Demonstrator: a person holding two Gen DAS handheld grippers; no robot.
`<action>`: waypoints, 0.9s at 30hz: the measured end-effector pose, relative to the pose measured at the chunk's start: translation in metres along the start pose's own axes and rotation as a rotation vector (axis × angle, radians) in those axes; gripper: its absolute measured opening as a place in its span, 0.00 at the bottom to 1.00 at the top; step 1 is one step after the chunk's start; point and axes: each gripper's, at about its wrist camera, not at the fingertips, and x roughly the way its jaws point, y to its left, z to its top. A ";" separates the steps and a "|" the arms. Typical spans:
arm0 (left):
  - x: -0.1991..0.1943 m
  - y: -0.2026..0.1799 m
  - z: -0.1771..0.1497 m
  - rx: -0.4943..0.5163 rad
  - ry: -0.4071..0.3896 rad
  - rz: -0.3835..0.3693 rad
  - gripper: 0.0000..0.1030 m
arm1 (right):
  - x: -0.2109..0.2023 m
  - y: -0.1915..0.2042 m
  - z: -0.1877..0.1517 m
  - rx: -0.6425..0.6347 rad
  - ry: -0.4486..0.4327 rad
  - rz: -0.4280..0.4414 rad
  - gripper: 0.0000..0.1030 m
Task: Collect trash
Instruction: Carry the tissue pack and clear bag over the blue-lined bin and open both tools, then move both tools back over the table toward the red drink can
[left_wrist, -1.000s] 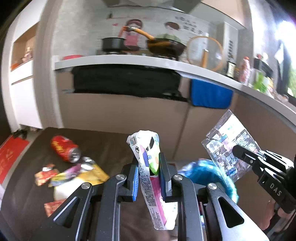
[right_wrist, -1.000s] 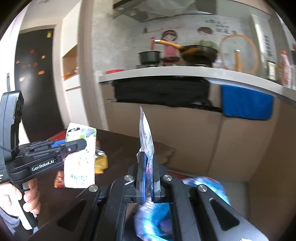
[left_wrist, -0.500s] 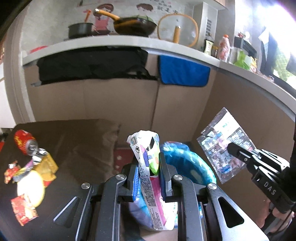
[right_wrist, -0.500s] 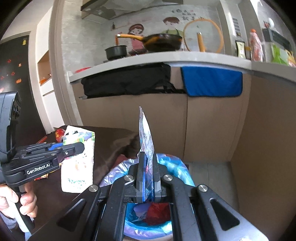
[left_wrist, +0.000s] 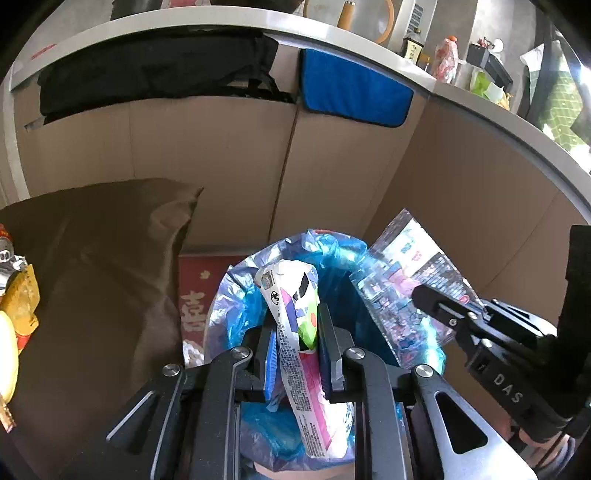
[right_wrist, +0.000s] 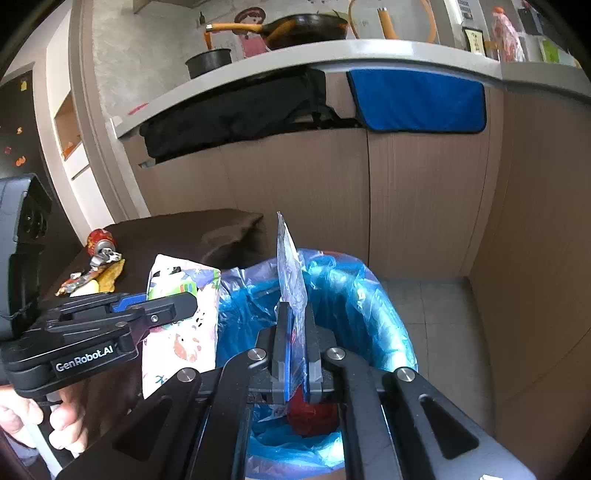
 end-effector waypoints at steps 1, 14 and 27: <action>0.003 0.000 0.000 0.002 0.006 -0.012 0.19 | 0.001 -0.001 -0.002 0.001 0.005 0.000 0.06; 0.001 0.001 0.003 0.004 0.015 -0.029 0.24 | 0.001 0.008 -0.005 -0.027 0.006 -0.005 0.21; -0.045 0.024 -0.002 -0.019 -0.039 0.034 0.25 | -0.017 0.039 0.011 -0.078 -0.032 0.026 0.21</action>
